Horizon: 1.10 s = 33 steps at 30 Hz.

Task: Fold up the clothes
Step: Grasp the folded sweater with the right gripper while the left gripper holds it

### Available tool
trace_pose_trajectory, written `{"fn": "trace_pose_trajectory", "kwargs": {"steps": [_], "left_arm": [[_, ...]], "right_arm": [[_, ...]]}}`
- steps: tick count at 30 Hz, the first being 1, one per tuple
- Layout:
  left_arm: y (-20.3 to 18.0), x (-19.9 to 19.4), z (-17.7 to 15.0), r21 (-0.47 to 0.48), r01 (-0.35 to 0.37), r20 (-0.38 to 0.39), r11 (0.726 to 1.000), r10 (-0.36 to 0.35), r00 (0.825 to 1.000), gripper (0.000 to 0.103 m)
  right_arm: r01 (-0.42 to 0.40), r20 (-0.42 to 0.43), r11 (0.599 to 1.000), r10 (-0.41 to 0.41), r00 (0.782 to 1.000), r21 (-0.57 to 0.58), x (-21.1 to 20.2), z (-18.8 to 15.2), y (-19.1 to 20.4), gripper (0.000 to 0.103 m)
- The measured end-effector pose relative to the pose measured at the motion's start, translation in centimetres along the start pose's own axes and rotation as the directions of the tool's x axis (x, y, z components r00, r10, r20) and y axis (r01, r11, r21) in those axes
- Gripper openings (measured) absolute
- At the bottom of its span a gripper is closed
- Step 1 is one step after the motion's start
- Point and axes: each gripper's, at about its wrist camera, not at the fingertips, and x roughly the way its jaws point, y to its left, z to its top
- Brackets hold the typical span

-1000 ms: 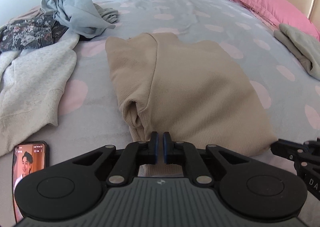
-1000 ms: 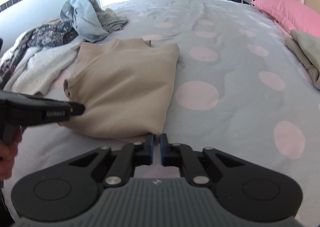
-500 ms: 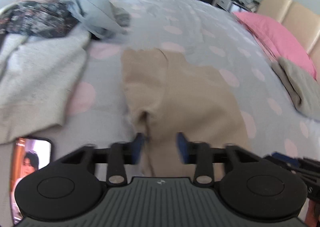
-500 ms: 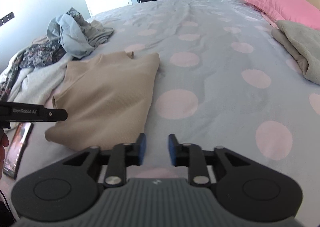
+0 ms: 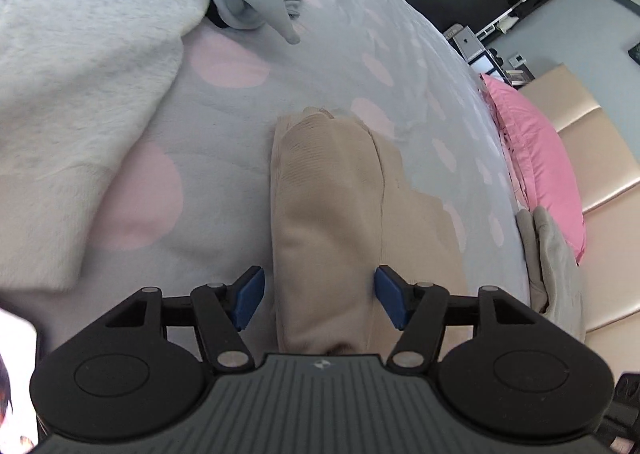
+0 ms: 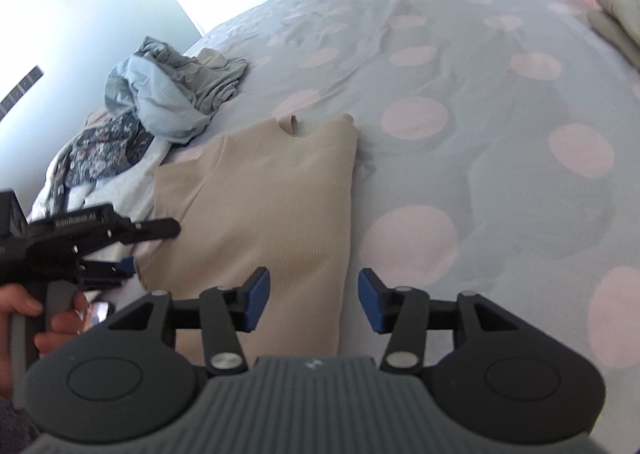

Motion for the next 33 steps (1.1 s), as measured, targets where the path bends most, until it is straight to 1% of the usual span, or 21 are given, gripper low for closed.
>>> {"fn": "trace_pose_trajectory", "kwargs": {"steps": [3,7,10,12,14,16,17,19,21,22,24,27,31,33], "left_arm": [[0.1,1.2,0.7,0.010,0.023,-0.013,1.000,-0.023,1.000,0.060],[0.3,2.7,1.7,0.022,0.055,-0.031,0.998,-0.054,0.998,0.060],[0.4,3.9,2.5,0.032,0.079,-0.045,0.996,-0.077,0.996,0.058],[0.5,4.7,3.0,0.037,0.094,-0.054,0.995,-0.092,0.994,0.054],[0.6,5.2,3.1,0.038,0.107,-0.052,0.994,-0.105,0.993,0.049],[0.4,5.3,3.2,0.046,0.107,-0.046,0.993,-0.105,0.993,0.045],[0.3,5.4,3.2,0.050,0.107,-0.042,0.993,-0.105,0.994,0.042],[0.0,5.3,3.1,0.062,0.101,-0.031,0.993,-0.099,0.995,0.039],[-0.5,4.7,2.9,0.078,0.088,-0.014,0.993,-0.087,0.996,0.033],[-0.7,4.4,2.8,0.087,0.081,-0.006,0.993,-0.081,0.997,0.031],[-1.6,3.7,2.6,0.109,0.076,0.007,0.991,-0.077,0.997,0.027],[-3.7,2.3,2.1,0.155,0.086,0.014,0.984,-0.089,0.996,0.026],[-6.6,0.5,1.5,0.215,0.099,0.024,0.972,-0.106,0.994,0.026],[-9.1,-0.2,0.9,0.261,0.114,0.014,0.959,-0.121,0.993,0.026]], "right_arm": [[-0.042,-0.032,0.996,0.045,0.998,0.084,2.0,1.9,-1.4,0.058],[-0.073,-0.086,0.984,0.088,0.992,0.165,5.1,3.9,-3.1,0.058],[-0.129,-0.098,0.965,0.155,0.983,0.230,7.0,4.7,-4.0,0.058],[-0.164,-0.096,0.948,0.196,0.976,0.274,8.1,5.0,-4.5,0.058],[-0.195,-0.089,0.927,0.234,0.968,0.320,9.1,5.1,-5.2,0.054],[-0.216,-0.081,0.911,0.259,0.962,0.351,9.9,5.2,-5.7,0.046],[-0.222,-0.076,0.907,0.265,0.961,0.357,10.1,5.2,-5.8,0.045],[-0.222,-0.079,0.915,0.263,0.962,0.338,10.3,5.3,-5.6,0.037],[-0.215,-0.084,0.930,0.250,0.965,0.298,9.9,5.7,-5.0,0.032],[-0.212,-0.083,0.936,0.244,0.966,0.280,9.6,5.8,-4.7,0.029],[-0.226,-0.060,0.936,0.251,0.966,0.270,8.5,5.9,-4.4,0.027],[-0.233,-0.028,0.939,0.248,0.968,0.251,6.3,5.8,-3.7,0.025],[-0.214,0.026,0.955,0.213,0.977,0.203,1.8,5.6,-3.2,0.025],[-0.203,0.055,0.958,0.196,0.979,0.202,-1.0,5.5,-3.5,0.025]]}}
